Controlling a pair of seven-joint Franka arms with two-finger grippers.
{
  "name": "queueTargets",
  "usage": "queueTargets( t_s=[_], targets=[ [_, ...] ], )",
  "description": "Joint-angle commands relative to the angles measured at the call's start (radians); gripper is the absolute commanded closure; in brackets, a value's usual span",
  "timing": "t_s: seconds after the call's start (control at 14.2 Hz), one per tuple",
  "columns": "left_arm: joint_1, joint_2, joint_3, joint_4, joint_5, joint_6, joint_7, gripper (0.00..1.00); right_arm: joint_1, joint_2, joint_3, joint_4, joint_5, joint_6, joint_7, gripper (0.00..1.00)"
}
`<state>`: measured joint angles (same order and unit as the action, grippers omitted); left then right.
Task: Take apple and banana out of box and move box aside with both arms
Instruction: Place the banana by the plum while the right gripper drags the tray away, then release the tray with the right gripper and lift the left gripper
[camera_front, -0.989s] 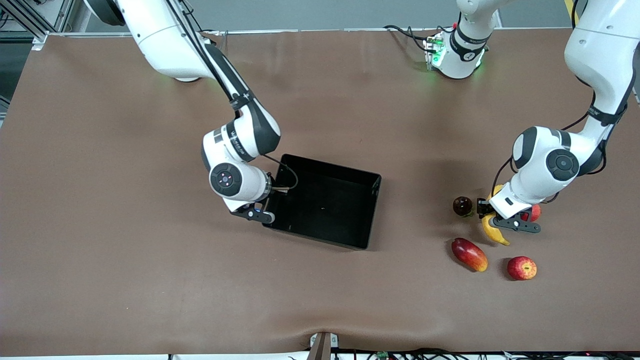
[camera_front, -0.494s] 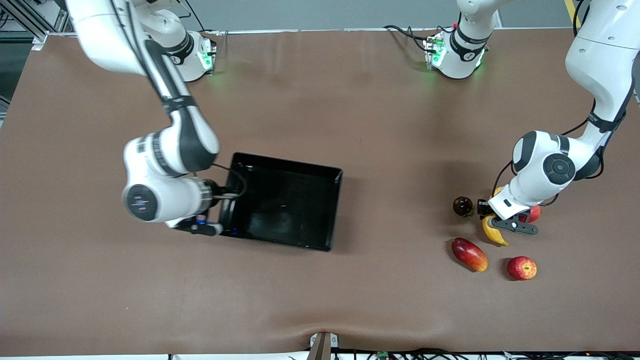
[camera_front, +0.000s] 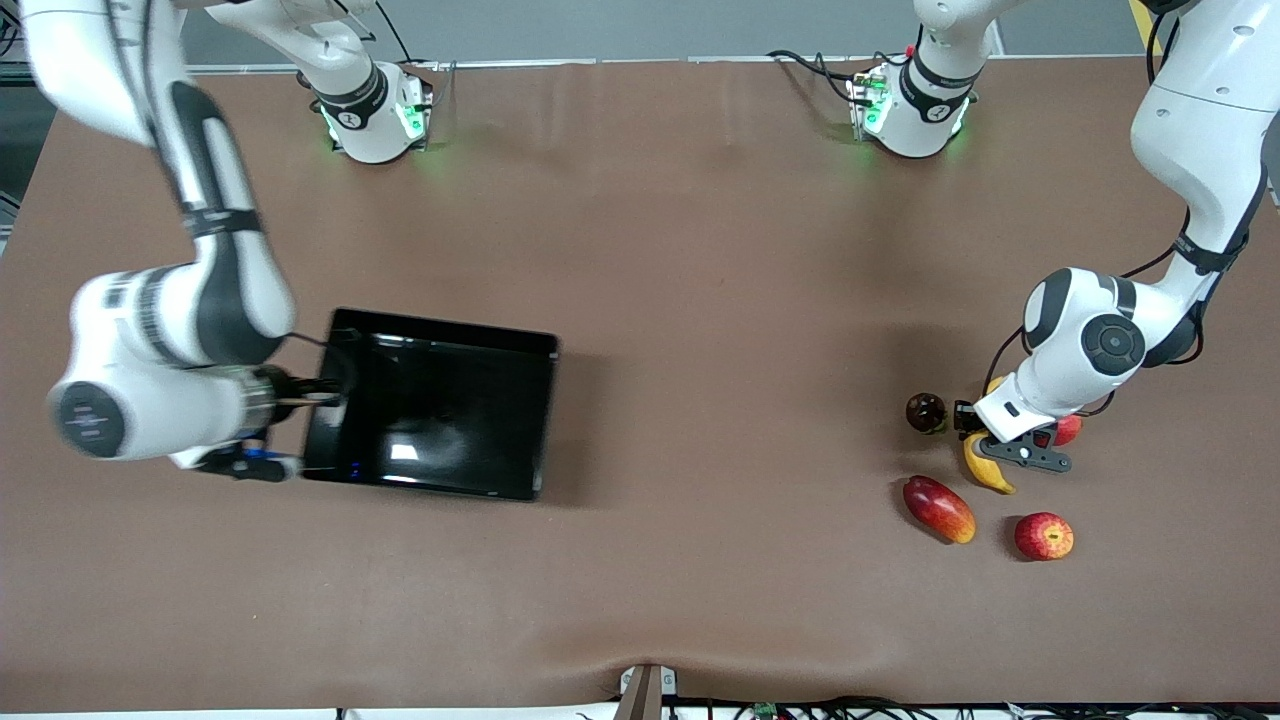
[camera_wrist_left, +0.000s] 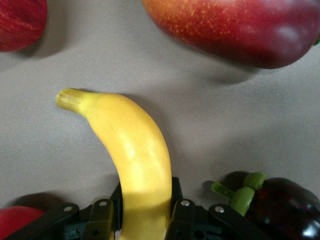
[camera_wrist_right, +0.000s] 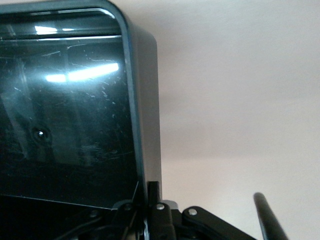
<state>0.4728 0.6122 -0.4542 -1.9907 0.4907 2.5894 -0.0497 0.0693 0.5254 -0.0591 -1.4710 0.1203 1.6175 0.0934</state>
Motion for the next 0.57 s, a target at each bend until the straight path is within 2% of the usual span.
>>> queueTargets(
  t_s=[0.0, 0.49],
  targets=[
    [0.03, -0.015, -0.014, 0.009, 0.028, 0.009, 0.008, 0.0, -0.145, -0.022, 0.024, -0.029, -0.036, 0.022, -0.186, 1.0],
    [0.032, -0.198, -0.04, 0.007, 0.011, -0.055, -0.004, 0.0, -0.362, 0.031, 0.024, -0.17, -0.037, 0.254, -0.371, 1.0]
  ],
)
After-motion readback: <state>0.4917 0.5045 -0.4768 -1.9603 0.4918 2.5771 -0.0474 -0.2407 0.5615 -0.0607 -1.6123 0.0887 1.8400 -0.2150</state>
